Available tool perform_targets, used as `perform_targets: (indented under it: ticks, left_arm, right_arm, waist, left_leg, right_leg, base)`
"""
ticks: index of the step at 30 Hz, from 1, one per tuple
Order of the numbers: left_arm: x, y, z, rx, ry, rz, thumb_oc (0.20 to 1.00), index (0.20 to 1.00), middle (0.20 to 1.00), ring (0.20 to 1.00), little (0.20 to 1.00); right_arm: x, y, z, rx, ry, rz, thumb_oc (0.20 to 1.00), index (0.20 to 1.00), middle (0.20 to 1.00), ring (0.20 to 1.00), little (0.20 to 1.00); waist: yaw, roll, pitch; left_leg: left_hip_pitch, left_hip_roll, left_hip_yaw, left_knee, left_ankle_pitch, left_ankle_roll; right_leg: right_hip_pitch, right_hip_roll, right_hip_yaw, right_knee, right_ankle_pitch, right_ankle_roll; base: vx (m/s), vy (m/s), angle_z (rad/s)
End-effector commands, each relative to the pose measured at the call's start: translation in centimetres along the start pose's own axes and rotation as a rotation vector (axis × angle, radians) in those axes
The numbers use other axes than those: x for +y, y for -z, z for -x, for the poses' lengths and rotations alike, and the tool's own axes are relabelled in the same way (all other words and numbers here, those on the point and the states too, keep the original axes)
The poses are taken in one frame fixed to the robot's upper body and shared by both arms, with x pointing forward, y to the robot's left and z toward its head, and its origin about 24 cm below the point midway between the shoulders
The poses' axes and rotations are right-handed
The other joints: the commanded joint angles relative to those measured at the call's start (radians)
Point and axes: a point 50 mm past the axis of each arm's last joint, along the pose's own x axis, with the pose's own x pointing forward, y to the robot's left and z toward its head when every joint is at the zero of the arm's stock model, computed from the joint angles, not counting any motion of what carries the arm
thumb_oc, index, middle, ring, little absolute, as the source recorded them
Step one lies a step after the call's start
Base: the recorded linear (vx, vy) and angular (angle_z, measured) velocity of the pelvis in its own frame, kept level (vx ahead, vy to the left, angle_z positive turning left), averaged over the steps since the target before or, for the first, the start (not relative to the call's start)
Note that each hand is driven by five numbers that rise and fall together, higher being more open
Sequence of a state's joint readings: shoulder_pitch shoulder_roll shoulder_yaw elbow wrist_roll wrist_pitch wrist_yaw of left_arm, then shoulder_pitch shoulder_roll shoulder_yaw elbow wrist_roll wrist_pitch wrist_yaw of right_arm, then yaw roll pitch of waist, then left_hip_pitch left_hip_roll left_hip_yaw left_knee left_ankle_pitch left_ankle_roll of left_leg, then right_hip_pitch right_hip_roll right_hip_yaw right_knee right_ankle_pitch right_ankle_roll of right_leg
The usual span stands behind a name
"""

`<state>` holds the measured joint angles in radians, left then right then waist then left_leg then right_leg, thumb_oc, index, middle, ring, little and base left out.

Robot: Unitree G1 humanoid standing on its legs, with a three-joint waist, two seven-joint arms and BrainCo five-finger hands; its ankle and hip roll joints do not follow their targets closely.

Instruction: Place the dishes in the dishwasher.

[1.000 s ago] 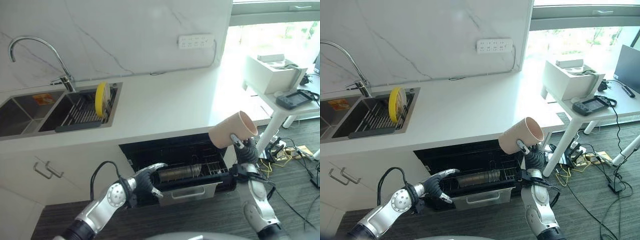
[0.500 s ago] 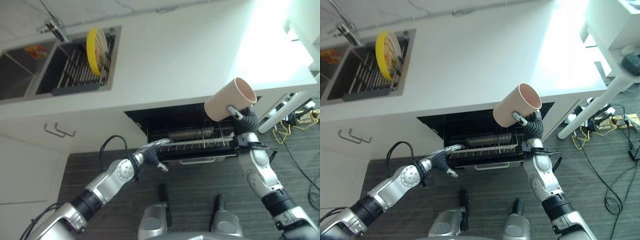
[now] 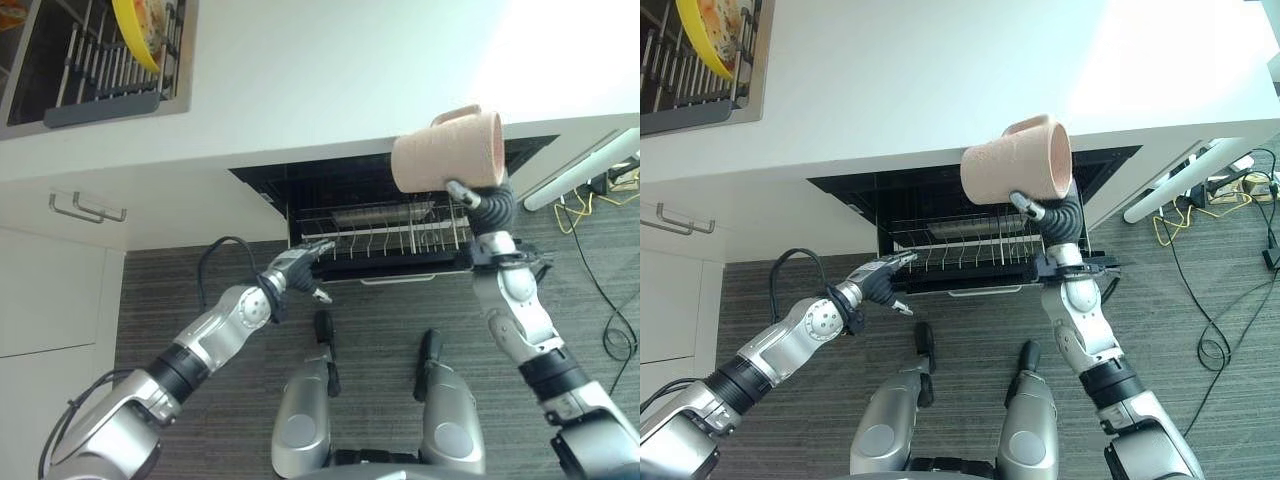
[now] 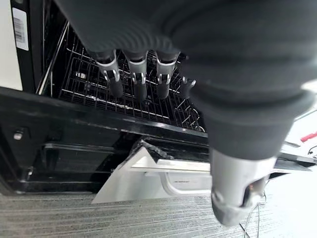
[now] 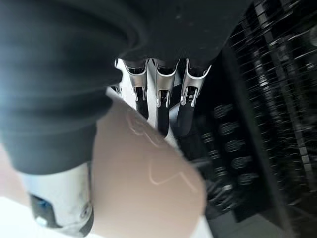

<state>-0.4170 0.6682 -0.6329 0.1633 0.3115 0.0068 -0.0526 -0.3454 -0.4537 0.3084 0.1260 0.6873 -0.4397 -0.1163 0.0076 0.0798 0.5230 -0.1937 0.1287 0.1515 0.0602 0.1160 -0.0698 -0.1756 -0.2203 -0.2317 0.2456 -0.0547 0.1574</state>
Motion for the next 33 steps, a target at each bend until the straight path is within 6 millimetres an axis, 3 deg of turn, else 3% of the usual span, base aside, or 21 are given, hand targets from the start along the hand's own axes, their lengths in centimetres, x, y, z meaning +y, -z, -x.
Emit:
perform_targets:
  ticks: [1,6,9,14,22,33]
  left_arm:
    - [-0.1,-0.2,0.8,-0.011,0.000,-0.058,1.000,1.000,1.000,1.000,1.000]
    - [-1.1,0.2,0.7,0.037,0.143,-0.087,1.000,1.000,1.000,1.000,1.000]
    - [-3.1,1.2,1.0,0.113,0.326,-0.151,1.000,1.000,1.000,1.000,1.000]
    - [-5.8,1.8,1.0,0.187,0.448,-0.183,1.000,1.000,1.000,1.000,1.000]
    - [-8.2,3.0,0.8,0.295,0.501,-0.196,1.000,1.000,1.000,1.000,1.000]
    - [-11.8,3.9,1.0,0.333,0.597,-0.232,1.000,1.000,1.000,1.000,1.000]
  right_arm:
    - [1.2,-0.4,0.2,-0.056,-0.020,-0.042,0.200,0.200,0.200,0.200,0.200]
    - [1.1,0.0,0.6,-0.056,0.003,-0.063,0.200,0.200,0.200,0.200,0.200]
    - [1.4,0.3,1.0,-0.057,-0.002,-0.077,0.200,0.200,0.200,0.200,0.200]
    - [2.4,0.4,1.1,-0.062,-0.028,-0.085,0.200,0.200,0.200,0.200,0.200]
    - [2.8,0.9,0.8,-0.061,0.025,-0.127,0.200,0.200,0.200,0.200,0.200]
    - [1.6,0.6,-0.1,-0.122,0.189,-0.151,0.200,0.200,0.200,0.200,0.200]
  waist:
    - [0.005,-0.042,-0.070]
    - [-0.001,-0.040,-0.061]
    - [-0.013,-0.042,-0.067]
    - [-0.024,-0.046,-0.072]
    - [-0.026,-0.053,-0.066]
    - [-0.020,-0.066,-0.053]
  left_leg:
    - [-0.024,0.015,-0.051,0.122,-0.137,-0.011]
    - [-0.032,0.016,-0.038,0.126,-0.139,-0.009]
    - [-0.013,0.015,-0.021,0.116,-0.143,-0.008]
    - [-0.002,0.014,-0.014,0.117,-0.150,-0.010]
    - [-0.011,0.009,-0.009,0.121,-0.154,-0.011]
    - [-0.039,0.005,-0.011,0.128,-0.157,-0.008]
  right_leg:
    - [-0.030,-0.036,0.025,-0.031,0.029,0.026]
    - [-0.039,-0.036,0.025,-0.026,0.027,0.025]
    - [-0.024,-0.038,0.022,-0.039,0.029,0.031]
    - [-0.009,-0.036,0.027,-0.050,0.026,0.032]
    - [-0.011,-0.038,0.028,-0.061,0.029,0.033]
    - [-0.031,-0.037,0.019,-0.064,0.040,0.031]
  base:
    - [-0.04,0.005,-0.03]
    - [-0.06,-0.005,-0.02]
    - [-0.01,0.000,0.00]
    - [0.00,0.000,0.00]
    - [-0.02,-0.012,-0.03]
    - [-0.03,-0.032,0.00]
